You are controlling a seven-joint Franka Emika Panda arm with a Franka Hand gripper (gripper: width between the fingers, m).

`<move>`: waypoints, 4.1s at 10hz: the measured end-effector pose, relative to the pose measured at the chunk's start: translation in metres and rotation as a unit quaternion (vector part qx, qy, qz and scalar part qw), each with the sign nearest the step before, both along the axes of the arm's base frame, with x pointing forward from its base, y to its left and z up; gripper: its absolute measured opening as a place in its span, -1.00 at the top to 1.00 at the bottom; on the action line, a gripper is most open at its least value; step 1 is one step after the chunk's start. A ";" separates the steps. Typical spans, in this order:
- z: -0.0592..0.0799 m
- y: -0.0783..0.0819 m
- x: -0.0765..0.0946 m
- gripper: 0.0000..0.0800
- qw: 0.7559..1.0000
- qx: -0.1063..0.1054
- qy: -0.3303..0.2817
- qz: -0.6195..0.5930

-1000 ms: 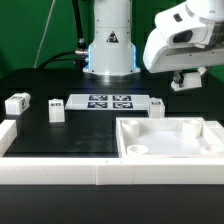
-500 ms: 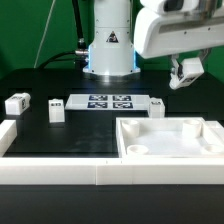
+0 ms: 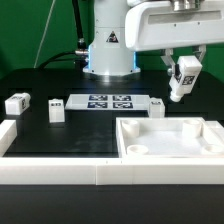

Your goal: Assemble one leg

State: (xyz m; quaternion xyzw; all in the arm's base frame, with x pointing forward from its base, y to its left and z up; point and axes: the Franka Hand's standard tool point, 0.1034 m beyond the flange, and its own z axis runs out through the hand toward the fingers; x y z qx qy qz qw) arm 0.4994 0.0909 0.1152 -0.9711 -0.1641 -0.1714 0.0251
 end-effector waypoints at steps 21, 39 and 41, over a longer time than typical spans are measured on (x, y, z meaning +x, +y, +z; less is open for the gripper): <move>-0.024 0.014 0.116 0.27 0.992 0.055 -0.088 -0.068; -0.042 0.025 0.118 -0.56 0.990 0.059 -0.114 -0.065; -0.042 0.025 0.118 -0.61 0.990 0.059 -0.114 -0.065</move>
Offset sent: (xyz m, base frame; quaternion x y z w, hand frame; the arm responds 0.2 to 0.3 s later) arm 0.0545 0.0167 -0.0024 0.0627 -0.0521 0.1284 0.9884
